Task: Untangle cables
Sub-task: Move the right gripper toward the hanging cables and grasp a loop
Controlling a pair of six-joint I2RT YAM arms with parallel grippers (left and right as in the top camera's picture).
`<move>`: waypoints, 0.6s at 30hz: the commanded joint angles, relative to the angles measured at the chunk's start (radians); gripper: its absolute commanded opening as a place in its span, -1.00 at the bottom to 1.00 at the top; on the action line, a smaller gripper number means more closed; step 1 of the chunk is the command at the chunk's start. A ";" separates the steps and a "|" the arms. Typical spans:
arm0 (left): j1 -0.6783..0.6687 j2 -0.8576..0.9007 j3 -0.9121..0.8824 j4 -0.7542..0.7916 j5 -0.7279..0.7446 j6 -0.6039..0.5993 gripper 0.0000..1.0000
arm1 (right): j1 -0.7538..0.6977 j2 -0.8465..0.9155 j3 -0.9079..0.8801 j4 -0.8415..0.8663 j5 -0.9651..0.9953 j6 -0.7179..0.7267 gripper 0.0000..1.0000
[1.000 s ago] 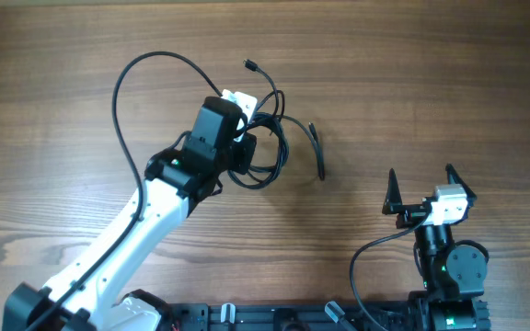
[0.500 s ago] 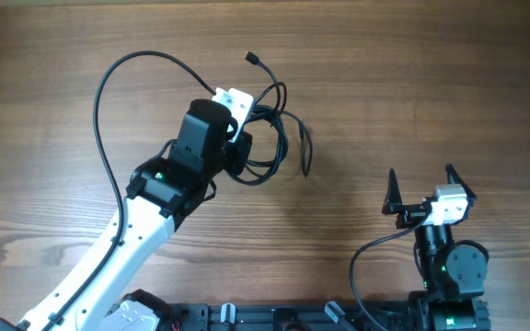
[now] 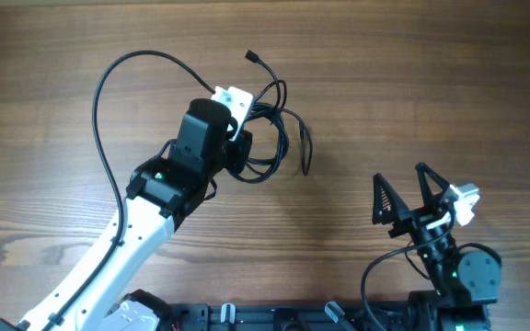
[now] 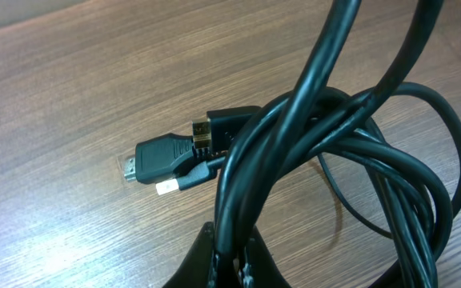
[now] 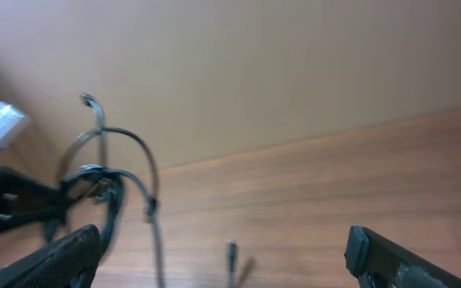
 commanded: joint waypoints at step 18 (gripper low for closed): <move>-0.004 -0.020 0.012 0.013 -0.005 -0.213 -0.92 | 0.097 0.934 0.492 -0.030 -0.794 -0.043 0.99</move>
